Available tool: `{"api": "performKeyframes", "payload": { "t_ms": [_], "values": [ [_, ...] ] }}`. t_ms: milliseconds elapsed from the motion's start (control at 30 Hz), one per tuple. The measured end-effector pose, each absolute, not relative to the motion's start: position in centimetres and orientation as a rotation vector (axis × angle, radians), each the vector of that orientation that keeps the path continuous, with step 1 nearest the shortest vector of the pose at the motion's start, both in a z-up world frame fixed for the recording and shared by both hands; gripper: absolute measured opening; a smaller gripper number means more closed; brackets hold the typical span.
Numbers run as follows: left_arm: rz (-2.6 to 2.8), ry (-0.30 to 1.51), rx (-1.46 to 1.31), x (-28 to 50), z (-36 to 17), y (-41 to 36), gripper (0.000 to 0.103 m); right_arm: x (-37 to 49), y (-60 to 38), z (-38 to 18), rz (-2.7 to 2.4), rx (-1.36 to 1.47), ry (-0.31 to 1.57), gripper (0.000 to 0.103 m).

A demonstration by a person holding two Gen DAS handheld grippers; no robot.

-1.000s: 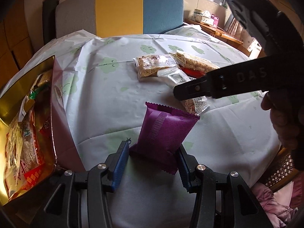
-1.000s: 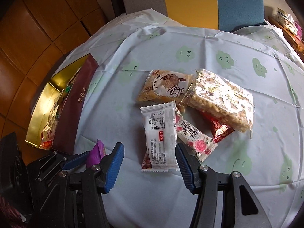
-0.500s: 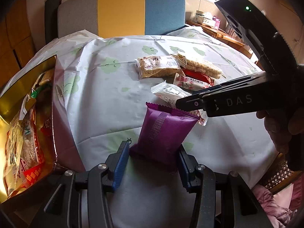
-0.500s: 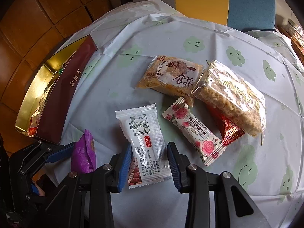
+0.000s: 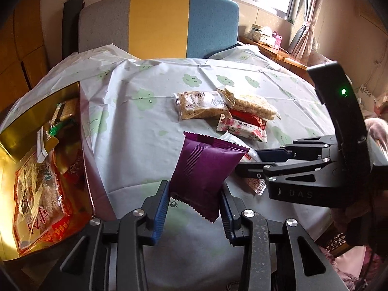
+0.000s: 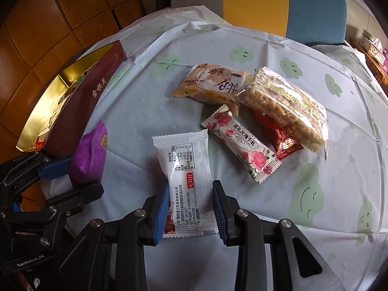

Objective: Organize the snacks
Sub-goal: 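Carry the purple sachet into the tin with the left tool while the right tool grasps a white bar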

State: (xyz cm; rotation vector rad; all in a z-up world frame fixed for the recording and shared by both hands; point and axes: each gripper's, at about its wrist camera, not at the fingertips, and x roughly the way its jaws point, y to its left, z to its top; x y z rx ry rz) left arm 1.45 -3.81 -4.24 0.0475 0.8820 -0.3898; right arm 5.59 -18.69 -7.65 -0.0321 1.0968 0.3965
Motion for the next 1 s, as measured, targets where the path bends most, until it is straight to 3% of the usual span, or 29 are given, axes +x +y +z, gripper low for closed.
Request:
{"api": "performKeyframes", "payload": {
  "t_ms": [433, 733, 1000],
  "values": [
    [-0.156, 0.769, -0.200, 2.5, 2.1, 6.4, 0.040, 5.2, -18.6, -7.8, 0.393, -0.043, 1.068, 0.034],
    [0.164, 0.837, -0.329, 2.7, -0.6, 15.7, 0.041, 4.9, -18.6, -7.7, 0.386, -0.048, 1.059, 0.035],
    [0.286, 0.898, -0.356, 2.4, -3.3, 17.8, 0.046, 4.9, -18.4, -7.7, 0.374, -0.048, 1.060, 0.034]
  ]
}}
